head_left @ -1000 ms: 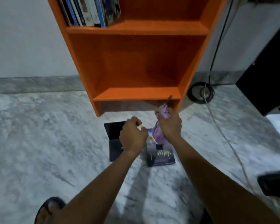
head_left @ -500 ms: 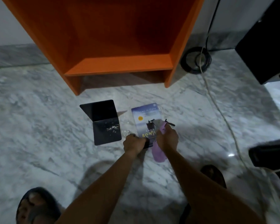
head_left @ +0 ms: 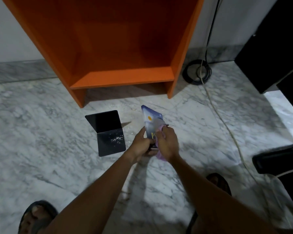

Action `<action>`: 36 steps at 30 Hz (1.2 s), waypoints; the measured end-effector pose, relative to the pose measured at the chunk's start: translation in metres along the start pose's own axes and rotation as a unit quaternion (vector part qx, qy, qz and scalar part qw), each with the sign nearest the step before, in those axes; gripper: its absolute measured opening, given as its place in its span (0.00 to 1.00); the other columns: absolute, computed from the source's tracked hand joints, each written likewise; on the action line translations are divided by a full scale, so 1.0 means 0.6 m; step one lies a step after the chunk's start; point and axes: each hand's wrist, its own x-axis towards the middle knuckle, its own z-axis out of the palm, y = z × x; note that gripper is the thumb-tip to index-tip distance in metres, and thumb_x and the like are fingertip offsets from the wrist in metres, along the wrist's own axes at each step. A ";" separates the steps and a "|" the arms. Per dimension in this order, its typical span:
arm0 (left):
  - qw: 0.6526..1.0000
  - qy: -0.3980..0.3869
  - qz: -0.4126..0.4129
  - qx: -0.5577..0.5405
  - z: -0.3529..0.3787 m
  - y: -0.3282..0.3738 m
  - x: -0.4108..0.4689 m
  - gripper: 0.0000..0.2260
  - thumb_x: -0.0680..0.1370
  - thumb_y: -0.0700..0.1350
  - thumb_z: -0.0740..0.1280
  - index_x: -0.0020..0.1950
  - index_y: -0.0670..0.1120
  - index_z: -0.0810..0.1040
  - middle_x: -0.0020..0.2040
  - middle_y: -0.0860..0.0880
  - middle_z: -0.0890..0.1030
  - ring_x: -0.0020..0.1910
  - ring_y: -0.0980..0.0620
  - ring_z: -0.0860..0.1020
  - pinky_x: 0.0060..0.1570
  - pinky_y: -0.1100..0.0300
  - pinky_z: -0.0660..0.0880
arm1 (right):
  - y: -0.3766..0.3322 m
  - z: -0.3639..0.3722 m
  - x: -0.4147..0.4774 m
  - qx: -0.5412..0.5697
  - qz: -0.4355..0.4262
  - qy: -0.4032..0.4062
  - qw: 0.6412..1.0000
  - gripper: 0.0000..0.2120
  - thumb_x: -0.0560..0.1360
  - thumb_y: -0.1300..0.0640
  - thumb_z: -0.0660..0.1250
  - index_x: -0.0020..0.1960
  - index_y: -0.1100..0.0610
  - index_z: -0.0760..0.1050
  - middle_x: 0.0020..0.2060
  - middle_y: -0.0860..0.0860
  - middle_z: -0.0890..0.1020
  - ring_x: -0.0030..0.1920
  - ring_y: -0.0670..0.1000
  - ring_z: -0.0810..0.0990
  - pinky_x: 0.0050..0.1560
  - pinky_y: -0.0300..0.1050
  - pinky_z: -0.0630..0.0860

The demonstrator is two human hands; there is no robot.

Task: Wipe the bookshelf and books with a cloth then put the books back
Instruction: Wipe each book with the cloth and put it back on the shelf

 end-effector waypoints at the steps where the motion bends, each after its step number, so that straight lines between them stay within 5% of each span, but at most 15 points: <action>1: 1.000 -0.012 0.005 0.012 -0.007 0.010 -0.013 0.27 0.77 0.29 0.62 0.70 0.53 0.74 0.54 0.40 0.85 0.48 0.40 0.85 0.45 0.48 0.80 | -0.020 0.004 -0.010 -0.010 -0.049 -0.011 0.999 0.22 0.75 0.39 0.52 0.48 0.53 0.78 0.52 0.56 0.80 0.54 0.57 0.78 0.54 0.53 0.76; 5: 0.995 -0.081 0.017 0.058 -0.033 0.058 -0.074 0.30 0.78 0.28 0.59 0.72 0.56 0.71 0.56 0.41 0.85 0.52 0.39 0.85 0.54 0.39 0.80 | -0.087 -0.003 -0.009 0.046 -0.160 -0.045 0.985 0.21 0.82 0.43 0.57 0.66 0.51 0.80 0.75 0.48 0.71 0.72 0.48 0.71 0.70 0.47 0.71; 7: 0.991 -0.118 0.030 0.060 -0.042 0.081 -0.110 0.29 0.79 0.29 0.62 0.74 0.55 0.70 0.60 0.37 0.83 0.55 0.38 0.83 0.53 0.40 0.82 | -0.121 -0.020 0.011 0.078 -0.171 -0.017 0.982 0.19 0.82 0.46 0.60 0.71 0.47 0.76 0.78 0.47 0.66 0.75 0.45 0.66 0.71 0.44 0.69; 9: 0.987 -0.148 0.047 0.051 -0.048 0.099 -0.144 0.29 0.80 0.30 0.64 0.74 0.56 0.70 0.63 0.34 0.80 0.59 0.37 0.81 0.51 0.42 0.83 | -0.155 -0.046 0.028 0.103 -0.170 0.031 0.980 0.18 0.83 0.47 0.59 0.71 0.45 0.76 0.74 0.47 0.71 0.70 0.44 0.71 0.64 0.42 0.72; 11: 0.983 -0.170 0.061 0.040 -0.052 0.112 -0.167 0.29 0.80 0.30 0.64 0.74 0.57 0.70 0.62 0.35 0.82 0.60 0.35 0.81 0.52 0.41 0.82 | -0.180 -0.071 0.038 0.128 -0.132 0.067 0.981 0.15 0.84 0.45 0.57 0.58 0.46 0.81 0.56 0.48 0.82 0.56 0.47 0.79 0.52 0.44 0.73; 13: 0.979 -0.188 0.071 0.034 -0.056 0.120 -0.182 0.29 0.80 0.30 0.64 0.75 0.56 0.70 0.62 0.35 0.82 0.60 0.33 0.81 0.55 0.39 0.81 | -0.182 -0.088 0.047 0.132 -0.068 0.083 0.985 0.16 0.84 0.46 0.57 0.42 0.51 0.75 0.38 0.48 0.78 0.41 0.50 0.76 0.41 0.45 0.68; 14: 0.978 -0.191 0.080 0.031 -0.062 0.126 -0.192 0.28 0.80 0.30 0.64 0.75 0.55 0.70 0.63 0.35 0.81 0.60 0.33 0.81 0.55 0.38 0.80 | -0.186 -0.093 0.046 0.133 -0.042 0.083 0.987 0.17 0.84 0.46 0.56 0.41 0.52 0.74 0.36 0.49 0.78 0.40 0.51 0.76 0.41 0.45 0.68; 17: 0.977 -0.196 0.084 0.031 -0.066 0.137 -0.204 0.28 0.80 0.30 0.64 0.75 0.53 0.70 0.63 0.34 0.81 0.59 0.33 0.81 0.52 0.40 0.82 | -0.191 -0.091 0.047 0.136 0.052 0.073 0.987 0.17 0.82 0.47 0.55 0.53 0.53 0.80 0.51 0.54 0.83 0.52 0.57 0.79 0.56 0.51 0.76; 19: 0.978 -0.186 0.088 0.038 -0.069 0.144 -0.213 0.27 0.80 0.29 0.63 0.72 0.54 0.73 0.61 0.35 0.82 0.57 0.34 0.82 0.50 0.42 0.83 | -0.226 -0.086 0.031 0.115 0.075 0.074 0.988 0.19 0.83 0.48 0.53 0.59 0.53 0.81 0.54 0.54 0.81 0.54 0.58 0.78 0.57 0.50 0.74; 23: 0.983 -0.148 0.110 0.019 -0.077 0.157 -0.211 0.26 0.80 0.28 0.61 0.71 0.54 0.73 0.57 0.40 0.85 0.53 0.38 0.85 0.45 0.46 0.84 | -0.289 -0.076 -0.015 0.138 -0.082 0.037 0.986 0.17 0.79 0.44 0.53 0.52 0.49 0.80 0.49 0.52 0.77 0.46 0.54 0.74 0.46 0.49 0.68; 25: 0.986 -0.108 0.129 -0.001 -0.080 0.163 -0.203 0.25 0.81 0.29 0.60 0.71 0.53 0.73 0.56 0.43 0.85 0.51 0.39 0.85 0.46 0.45 0.83 | -0.299 -0.073 -0.048 0.079 -0.182 -0.007 0.980 0.16 0.84 0.51 0.56 0.66 0.51 0.78 0.64 0.51 0.74 0.59 0.52 0.74 0.57 0.49 0.70; 27: 0.986 -0.070 0.147 -0.025 -0.082 0.169 -0.196 0.22 0.80 0.29 0.59 0.69 0.47 0.75 0.56 0.42 0.84 0.49 0.41 0.85 0.45 0.46 0.83 | -0.301 -0.075 -0.077 0.044 -0.253 -0.022 0.966 0.16 0.84 0.53 0.58 0.69 0.52 0.78 0.71 0.49 0.73 0.66 0.50 0.73 0.63 0.48 0.71; 30: 0.984 -0.046 0.169 -0.037 -0.086 0.181 -0.198 0.13 0.79 0.29 0.62 0.60 0.38 0.80 0.52 0.39 0.84 0.46 0.41 0.84 0.43 0.47 0.83 | -0.280 -0.076 -0.099 0.066 -0.297 -0.011 0.953 0.15 0.81 0.52 0.61 0.63 0.51 0.82 0.63 0.48 0.78 0.61 0.46 0.77 0.58 0.43 0.73; 33: 0.983 -0.033 0.170 -0.060 -0.091 0.195 -0.203 0.15 0.79 0.29 0.61 0.59 0.43 0.81 0.53 0.39 0.85 0.47 0.41 0.86 0.43 0.48 0.84 | -0.247 -0.084 -0.093 0.140 -0.270 0.033 0.952 0.12 0.80 0.56 0.63 0.58 0.50 0.84 0.55 0.49 0.81 0.55 0.40 0.79 0.55 0.33 0.73; 36: 0.981 -0.027 0.177 -0.080 -0.095 0.210 -0.210 0.22 0.79 0.28 0.62 0.68 0.49 0.76 0.55 0.41 0.85 0.50 0.37 0.85 0.41 0.50 0.84 | -0.226 -0.097 -0.064 0.205 -0.116 0.042 0.971 0.09 0.81 0.59 0.64 0.50 0.55 0.83 0.45 0.54 0.83 0.45 0.48 0.78 0.44 0.37 0.72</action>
